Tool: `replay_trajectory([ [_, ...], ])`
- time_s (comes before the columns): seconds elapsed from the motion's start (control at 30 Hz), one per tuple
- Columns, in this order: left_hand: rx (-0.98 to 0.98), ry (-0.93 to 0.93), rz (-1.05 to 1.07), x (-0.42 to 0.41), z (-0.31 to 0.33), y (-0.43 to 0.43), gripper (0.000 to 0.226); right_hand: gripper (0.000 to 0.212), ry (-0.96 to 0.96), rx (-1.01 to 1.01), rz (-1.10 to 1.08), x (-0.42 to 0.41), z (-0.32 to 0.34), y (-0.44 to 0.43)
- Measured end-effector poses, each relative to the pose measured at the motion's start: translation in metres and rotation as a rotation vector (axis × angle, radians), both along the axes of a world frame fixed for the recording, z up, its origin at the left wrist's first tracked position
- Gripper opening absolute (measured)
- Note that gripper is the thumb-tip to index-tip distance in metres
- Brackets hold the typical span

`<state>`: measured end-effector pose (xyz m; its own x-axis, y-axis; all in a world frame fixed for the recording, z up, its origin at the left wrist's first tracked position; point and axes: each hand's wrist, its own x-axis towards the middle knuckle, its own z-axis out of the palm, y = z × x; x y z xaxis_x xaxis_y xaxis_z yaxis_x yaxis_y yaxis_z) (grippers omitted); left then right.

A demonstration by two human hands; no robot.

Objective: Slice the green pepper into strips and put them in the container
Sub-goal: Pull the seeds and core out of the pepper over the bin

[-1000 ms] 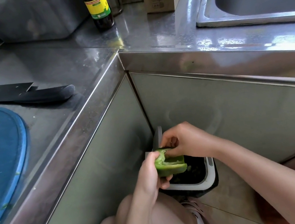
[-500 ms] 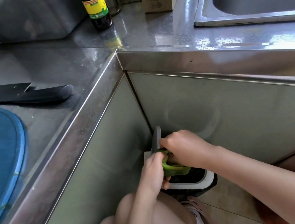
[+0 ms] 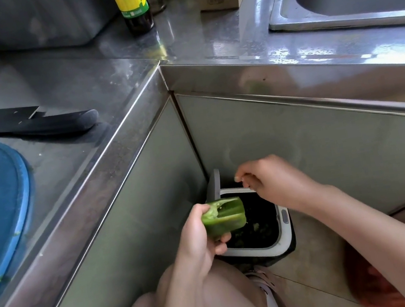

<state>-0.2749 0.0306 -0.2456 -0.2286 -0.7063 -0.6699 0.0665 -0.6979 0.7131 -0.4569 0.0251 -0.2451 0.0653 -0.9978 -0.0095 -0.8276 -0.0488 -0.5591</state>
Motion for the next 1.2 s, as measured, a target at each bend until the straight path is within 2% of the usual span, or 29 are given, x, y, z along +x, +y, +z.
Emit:
replay_trajectory([
  [0.1,0.048,0.032,-0.018,0.0,0.001,-0.001,0.031,0.013,-0.065,-0.093,0.1,0.004,0.013,-0.001],
  [0.23,0.063,0.017,-0.041,0.002,0.0,0.0,0.032,0.01,0.012,-0.232,0.354,0.011,0.015,-0.001],
  [0.33,0.062,0.018,-0.064,0.005,0.001,0.001,0.032,0.027,0.17,-0.278,0.512,0.012,0.016,0.005],
  [0.47,0.058,0.027,-0.09,0.004,0.004,0.002,0.029,0.045,0.375,-0.308,0.618,0.006,0.018,0.012],
  [0.57,0.057,0.035,-0.099,0.002,0.005,0.001,0.029,0.035,0.488,-0.349,0.637,0.005,0.014,0.016],
  [0.67,0.052,0.038,-0.108,0.001,0.007,0.002,0.031,0.048,0.527,-0.403,0.65,0.007,0.008,0.019],
  [0.73,0.039,0.029,-0.11,0.002,0.007,0.003,0.032,0.049,0.549,-0.451,0.645,0.01,0.003,0.021],
  [0.93,0.008,-0.01,-0.095,0.001,0.007,0.004,0.031,0.01,0.54,-0.477,0.606,0.013,0.0,0.024],
  [1.2,-0.037,-0.046,-0.01,-0.003,0.008,0.004,0.026,0.032,0.617,-0.545,0.537,0.013,-0.009,0.022],
])
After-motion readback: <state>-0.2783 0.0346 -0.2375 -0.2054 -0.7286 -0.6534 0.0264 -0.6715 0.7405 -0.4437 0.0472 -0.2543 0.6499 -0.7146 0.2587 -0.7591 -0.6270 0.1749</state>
